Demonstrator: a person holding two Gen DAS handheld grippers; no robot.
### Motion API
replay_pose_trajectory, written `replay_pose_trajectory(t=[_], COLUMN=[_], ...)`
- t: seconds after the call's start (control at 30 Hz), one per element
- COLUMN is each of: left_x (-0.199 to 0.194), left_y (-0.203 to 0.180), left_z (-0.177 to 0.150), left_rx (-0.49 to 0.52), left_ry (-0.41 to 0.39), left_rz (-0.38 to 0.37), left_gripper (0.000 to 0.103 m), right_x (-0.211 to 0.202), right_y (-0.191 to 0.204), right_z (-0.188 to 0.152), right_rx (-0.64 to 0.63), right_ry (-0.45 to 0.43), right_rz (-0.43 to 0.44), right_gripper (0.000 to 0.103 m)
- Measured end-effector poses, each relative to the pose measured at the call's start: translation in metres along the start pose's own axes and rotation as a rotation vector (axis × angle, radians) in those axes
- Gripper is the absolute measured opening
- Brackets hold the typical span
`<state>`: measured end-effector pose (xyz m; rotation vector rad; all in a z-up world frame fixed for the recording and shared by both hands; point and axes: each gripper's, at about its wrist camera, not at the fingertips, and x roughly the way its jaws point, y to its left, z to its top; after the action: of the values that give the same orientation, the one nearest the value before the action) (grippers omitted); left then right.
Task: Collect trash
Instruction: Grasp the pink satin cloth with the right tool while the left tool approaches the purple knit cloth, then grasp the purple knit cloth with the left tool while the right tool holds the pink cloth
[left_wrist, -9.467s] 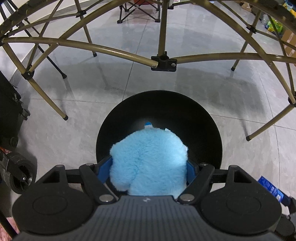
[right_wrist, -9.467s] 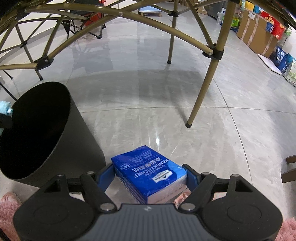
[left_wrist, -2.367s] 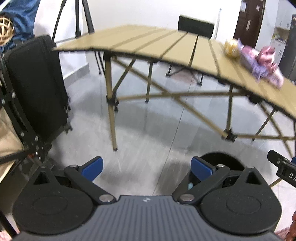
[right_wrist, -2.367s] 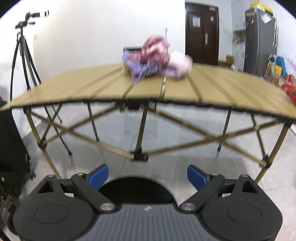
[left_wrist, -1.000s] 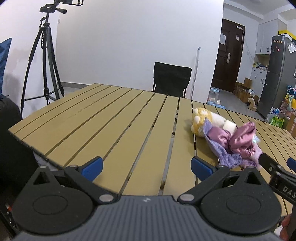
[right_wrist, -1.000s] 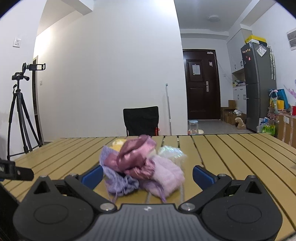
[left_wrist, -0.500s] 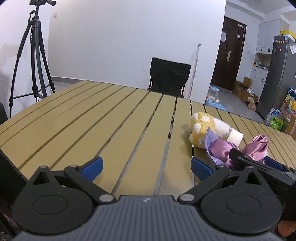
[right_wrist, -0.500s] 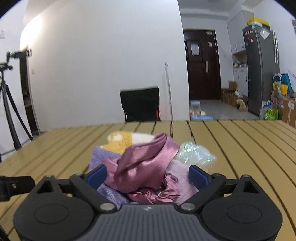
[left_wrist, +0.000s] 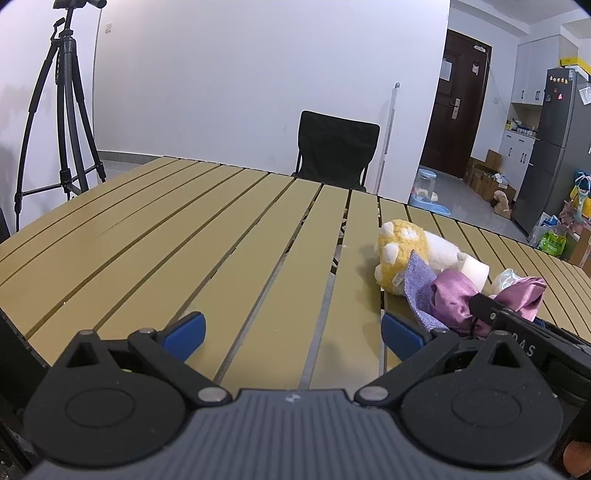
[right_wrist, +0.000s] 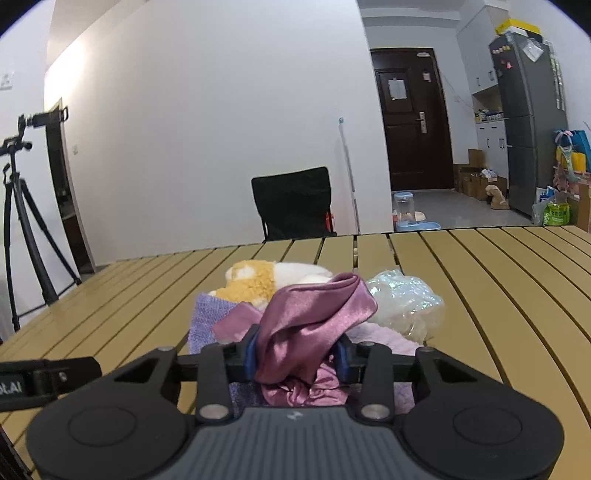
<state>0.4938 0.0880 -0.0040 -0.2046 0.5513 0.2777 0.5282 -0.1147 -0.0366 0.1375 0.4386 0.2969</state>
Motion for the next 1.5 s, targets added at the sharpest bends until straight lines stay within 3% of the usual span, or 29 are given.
replay_pose_trajectory(t=[0.43, 0.83, 1.2, 1.5], left_x=[-0.003, 0.002, 0.021, 0.052], left_y=[-0.017, -0.051, -0.076, -0.09], left_z=[0.006, 0.01, 0.009, 0.003], left_rx=[-0.004, -0.002, 0.0, 0.003], left_ry=[-0.001, -0.001, 0.019, 0.089], left_rz=[-0.045, -0.078, -0.091, -0.089], left_gripper=[0.103, 0.103, 0.103, 0.103], right_x=[-0.041, -0.077, -0.078, -0.072], right_y=[-0.017, -0.071, -0.139, -0.17], right_z=[0.007, 0.02, 0.018, 0.012], right_rx=[0.042, 0.095, 0.155, 0.166], right_ry=[-0.133, -0.193, -0.166, -0.144], right_rz=[-0.016, -0.076, -0.207, -0.25], right_gripper=[0.03, 0.03, 0.03, 0.03])
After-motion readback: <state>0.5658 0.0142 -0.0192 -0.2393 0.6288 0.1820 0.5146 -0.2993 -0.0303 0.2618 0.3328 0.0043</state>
